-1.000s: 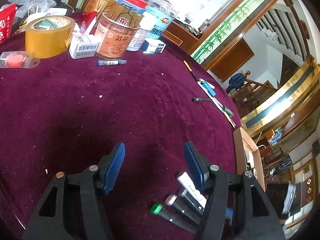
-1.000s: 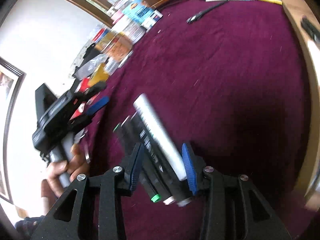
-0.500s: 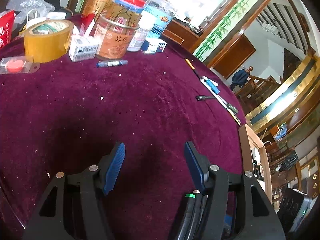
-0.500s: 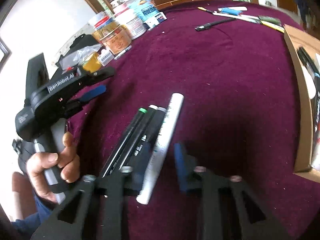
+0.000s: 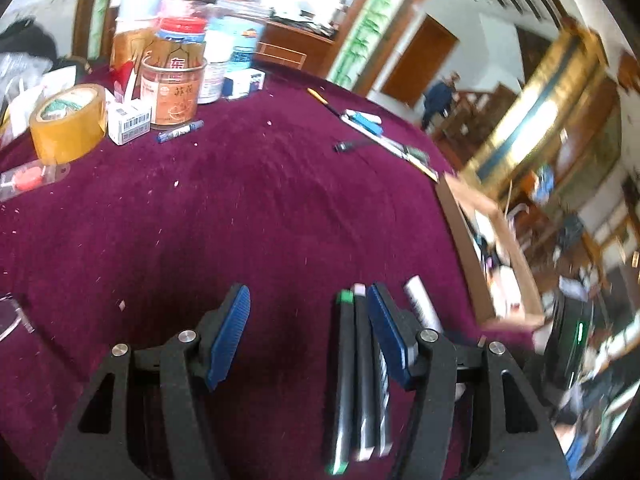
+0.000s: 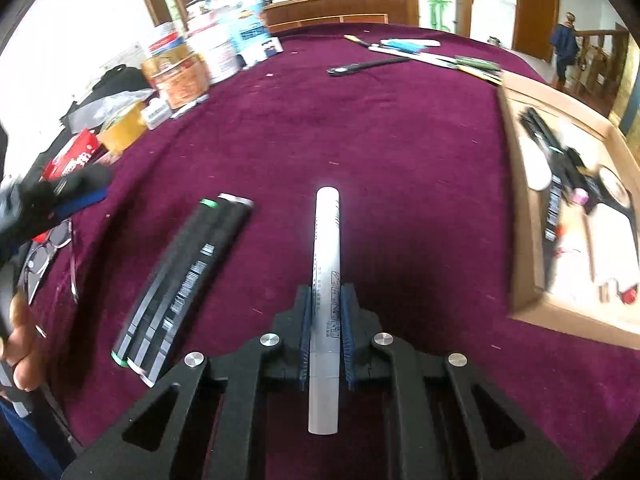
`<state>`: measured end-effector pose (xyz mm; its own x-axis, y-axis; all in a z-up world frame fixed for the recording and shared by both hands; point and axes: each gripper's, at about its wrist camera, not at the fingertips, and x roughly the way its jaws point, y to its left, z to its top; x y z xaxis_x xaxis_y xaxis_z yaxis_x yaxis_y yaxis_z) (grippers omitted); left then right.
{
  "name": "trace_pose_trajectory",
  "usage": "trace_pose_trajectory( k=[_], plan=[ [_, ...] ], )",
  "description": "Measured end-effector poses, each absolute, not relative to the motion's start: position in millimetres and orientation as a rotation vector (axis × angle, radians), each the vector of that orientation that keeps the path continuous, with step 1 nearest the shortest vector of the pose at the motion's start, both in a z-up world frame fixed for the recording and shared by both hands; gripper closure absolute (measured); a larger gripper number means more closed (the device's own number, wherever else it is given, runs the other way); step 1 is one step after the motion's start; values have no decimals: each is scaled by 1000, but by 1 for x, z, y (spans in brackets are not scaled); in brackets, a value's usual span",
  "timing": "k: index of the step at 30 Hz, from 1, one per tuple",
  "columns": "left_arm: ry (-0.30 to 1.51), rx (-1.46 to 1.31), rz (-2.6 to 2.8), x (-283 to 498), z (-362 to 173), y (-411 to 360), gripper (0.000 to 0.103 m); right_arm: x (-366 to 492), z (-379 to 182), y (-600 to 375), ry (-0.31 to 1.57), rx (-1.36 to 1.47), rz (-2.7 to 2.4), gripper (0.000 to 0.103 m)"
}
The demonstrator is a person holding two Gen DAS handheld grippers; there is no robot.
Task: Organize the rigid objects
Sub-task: 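Grasp the three black markers with left tool while right tool keeps the white marker, then carry the black markers in left tool and white marker in right tool over the tray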
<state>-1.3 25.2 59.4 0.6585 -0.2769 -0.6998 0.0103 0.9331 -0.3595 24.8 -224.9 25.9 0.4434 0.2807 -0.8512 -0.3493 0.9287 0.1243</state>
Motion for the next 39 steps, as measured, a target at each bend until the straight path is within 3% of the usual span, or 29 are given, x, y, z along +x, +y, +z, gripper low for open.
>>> trace_pose_trajectory(
  k=[2, 3, 5, 10, 22, 31, 39],
  plan=[
    [861, -278, -218, -10, 55, 15, 46, 25, 25, -233, 1045, -71, 414, 91],
    [881, -254, -242, -13, 50, 10, 56, 23, 25, -235, 1039, -76, 422, 91],
    [944, -219, -258, -12, 40, 3, 63, 21, 25, -234, 1030, -99, 427, 91],
    [1001, -141, -302, -10, 31, -12, 63, 26, 23, -233, 1027, -86, 451, 91],
    [1025, 110, -267, 5, 18, -49, 80, 24, 22, -239, 1007, -80, 519, 89],
    [990, 110, -239, 5, 16, -51, 80, 18, 21, -224, 991, -170, 550, 71],
    [959, 133, -229, 2, 14, -55, 79, 20, 20, -227, 993, -128, 533, 71]
  ],
)
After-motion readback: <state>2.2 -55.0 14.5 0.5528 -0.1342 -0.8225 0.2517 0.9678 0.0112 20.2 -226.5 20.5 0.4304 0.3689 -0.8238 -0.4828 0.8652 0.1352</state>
